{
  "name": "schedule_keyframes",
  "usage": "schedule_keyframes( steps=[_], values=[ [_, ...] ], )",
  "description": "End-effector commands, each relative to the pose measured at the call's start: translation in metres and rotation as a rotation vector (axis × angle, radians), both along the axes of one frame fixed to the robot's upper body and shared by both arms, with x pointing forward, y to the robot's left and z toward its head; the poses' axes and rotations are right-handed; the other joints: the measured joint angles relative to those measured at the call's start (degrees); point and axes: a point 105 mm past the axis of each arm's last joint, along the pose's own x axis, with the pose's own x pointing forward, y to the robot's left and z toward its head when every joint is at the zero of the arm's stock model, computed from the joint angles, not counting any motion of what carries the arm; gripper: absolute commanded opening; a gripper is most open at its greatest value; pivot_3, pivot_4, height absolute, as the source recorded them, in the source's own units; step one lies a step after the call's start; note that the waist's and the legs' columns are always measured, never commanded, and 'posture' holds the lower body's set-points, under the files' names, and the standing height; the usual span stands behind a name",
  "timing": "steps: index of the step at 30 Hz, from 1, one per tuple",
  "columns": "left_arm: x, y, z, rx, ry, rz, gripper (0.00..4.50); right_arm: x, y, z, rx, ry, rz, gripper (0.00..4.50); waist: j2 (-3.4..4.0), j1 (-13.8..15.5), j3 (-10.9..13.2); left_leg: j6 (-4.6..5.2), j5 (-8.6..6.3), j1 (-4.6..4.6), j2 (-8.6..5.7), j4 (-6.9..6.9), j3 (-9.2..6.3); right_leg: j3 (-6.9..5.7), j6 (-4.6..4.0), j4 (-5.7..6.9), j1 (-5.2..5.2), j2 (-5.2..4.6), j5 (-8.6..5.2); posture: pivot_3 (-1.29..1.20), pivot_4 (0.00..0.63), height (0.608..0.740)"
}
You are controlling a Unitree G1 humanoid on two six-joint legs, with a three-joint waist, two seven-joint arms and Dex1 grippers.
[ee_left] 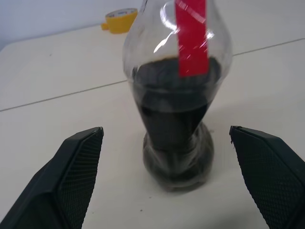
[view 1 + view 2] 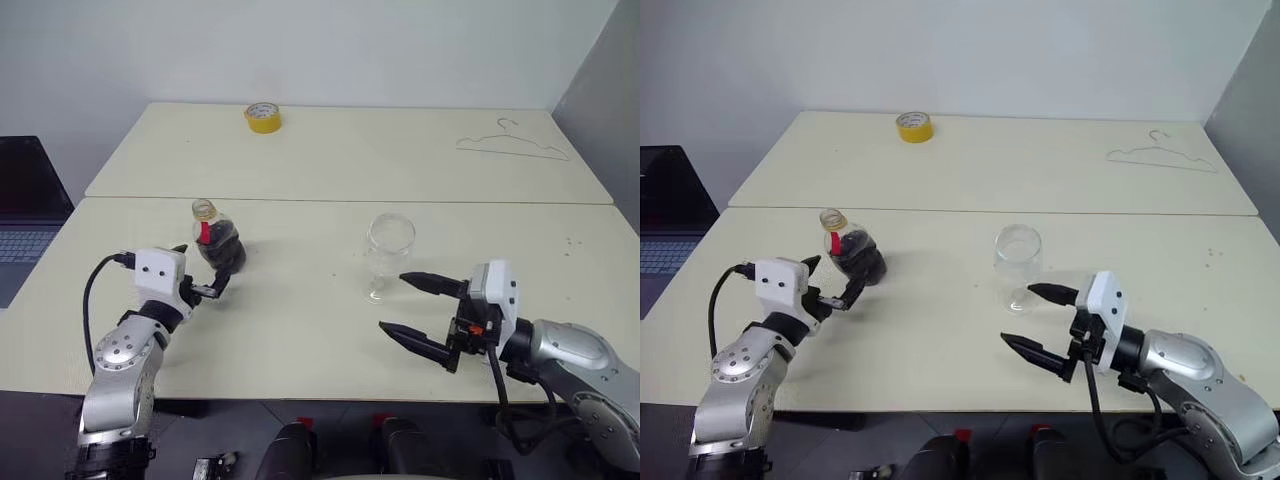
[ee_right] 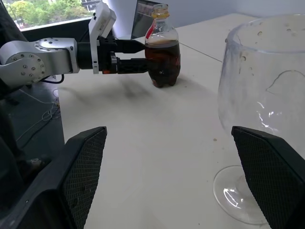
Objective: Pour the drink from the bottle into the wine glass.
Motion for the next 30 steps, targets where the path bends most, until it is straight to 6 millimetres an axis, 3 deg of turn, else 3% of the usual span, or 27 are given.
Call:
schedule_keyframes(
  steps=[1, 10, 26, 30],
  values=[
    [0.006, 0.0, 0.007, 0.039, -0.03, -0.02, 4.5, -0.003, 0.005, 0.012, 0.007, -0.057, 0.019, 4.48, 0.0, 0.01, 0.0, 0.0, 0.0, 0.0, 0.0, 0.0, 0.0, 0.01, 0.0, 0.0, 0.0, 0.0, 0.0, 0.0, 0.15, 0.74],
    [0.026, -0.001, 0.008, 0.062, -0.055, -0.065, 4.5, -0.002, 0.008, 0.015, 0.01, -0.063, 0.023, 4.48, -0.02, 0.05, -0.01, -0.01, 0.0, -0.02, -0.01, 0.01, -0.02, -0.02, 0.0, 0.01, -0.02, -0.03, 0.0, 0.0, 0.15, 0.74],
    [0.032, -0.001, 0.001, 0.08, -0.059, -0.09, 4.5, 0.0, 0.01, 0.016, 0.014, -0.069, 0.019, 4.48, -0.02, 0.03, -0.01, -0.01, 0.0, -0.02, -0.01, 0.01, -0.02, -0.02, 0.0, 0.02, -0.04, -0.03, 0.01, 0.0, 0.15, 0.74],
    [0.034, 0.0, 0.002, 0.087, -0.07, -0.089, 3.61, 0.0, 0.01, 0.015, 0.014, -0.07, 0.018, 4.5, -0.02, 0.03, -0.01, -0.01, 0.0, -0.02, -0.01, 0.01, -0.03, -0.03, 0.0, 0.02, -0.04, -0.03, 0.01, 0.0, 0.15, 0.74]
  ],
)
